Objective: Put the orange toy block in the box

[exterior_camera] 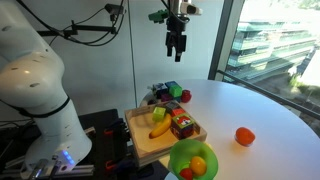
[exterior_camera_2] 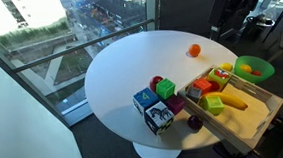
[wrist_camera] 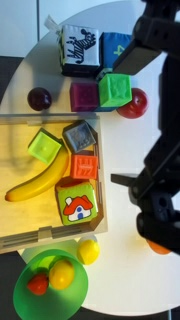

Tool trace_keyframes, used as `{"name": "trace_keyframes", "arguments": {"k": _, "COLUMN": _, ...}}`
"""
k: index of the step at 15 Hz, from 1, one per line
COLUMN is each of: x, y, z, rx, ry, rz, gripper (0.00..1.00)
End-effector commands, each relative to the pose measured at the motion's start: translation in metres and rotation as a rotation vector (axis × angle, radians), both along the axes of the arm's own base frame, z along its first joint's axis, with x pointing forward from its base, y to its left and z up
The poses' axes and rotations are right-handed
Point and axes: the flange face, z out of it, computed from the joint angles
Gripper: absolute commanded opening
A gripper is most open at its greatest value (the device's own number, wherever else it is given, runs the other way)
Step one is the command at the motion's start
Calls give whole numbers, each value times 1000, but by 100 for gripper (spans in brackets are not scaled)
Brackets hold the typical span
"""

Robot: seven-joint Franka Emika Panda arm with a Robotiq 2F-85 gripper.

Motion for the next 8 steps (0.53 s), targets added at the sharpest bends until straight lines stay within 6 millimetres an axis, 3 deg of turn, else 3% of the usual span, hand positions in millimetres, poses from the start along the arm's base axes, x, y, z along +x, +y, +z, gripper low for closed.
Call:
{"name": "trace_keyframes", "arguments": {"k": 1, "x": -16, "y": -9, "z": 16, "rx": 45, "ry": 57, "rz": 61, "gripper": 100}}
{"name": "trace_keyframes", "arguments": {"k": 8, "x": -50, "y": -4, "z": 42, "rx": -5, "ry": 118, "rz": 68, "gripper": 100}}
